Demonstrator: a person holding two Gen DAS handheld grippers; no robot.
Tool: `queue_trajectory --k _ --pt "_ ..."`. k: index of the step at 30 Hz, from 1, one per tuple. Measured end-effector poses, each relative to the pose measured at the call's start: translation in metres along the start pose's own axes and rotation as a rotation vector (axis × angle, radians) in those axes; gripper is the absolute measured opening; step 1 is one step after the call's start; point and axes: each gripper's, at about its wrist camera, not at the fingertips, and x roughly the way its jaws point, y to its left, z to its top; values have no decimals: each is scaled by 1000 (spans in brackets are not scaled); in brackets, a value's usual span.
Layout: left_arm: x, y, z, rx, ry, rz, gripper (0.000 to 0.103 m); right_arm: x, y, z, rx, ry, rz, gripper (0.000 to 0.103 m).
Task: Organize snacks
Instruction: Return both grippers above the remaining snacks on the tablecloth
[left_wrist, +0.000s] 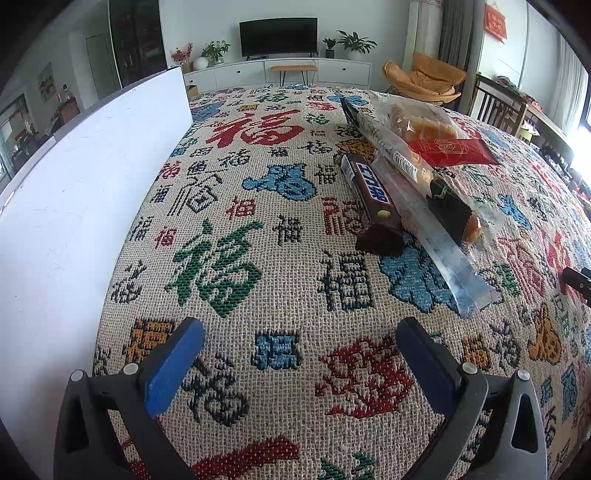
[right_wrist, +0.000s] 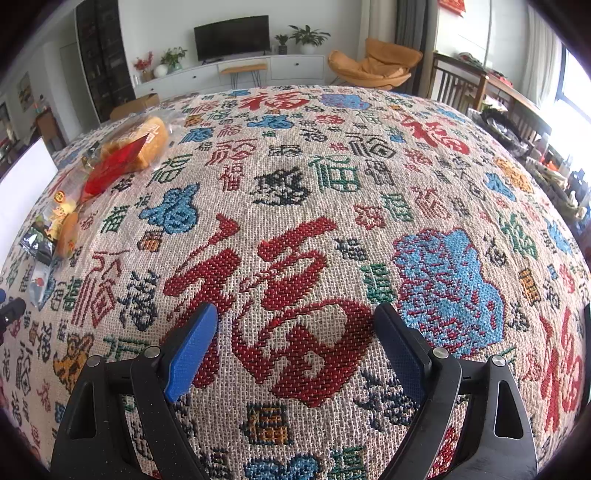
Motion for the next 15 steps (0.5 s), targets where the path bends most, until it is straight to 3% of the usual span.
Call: queue_trajectory --k 15 --pt "1 3 0 15 14 -12 103 0 0 0 1 0 0 90"
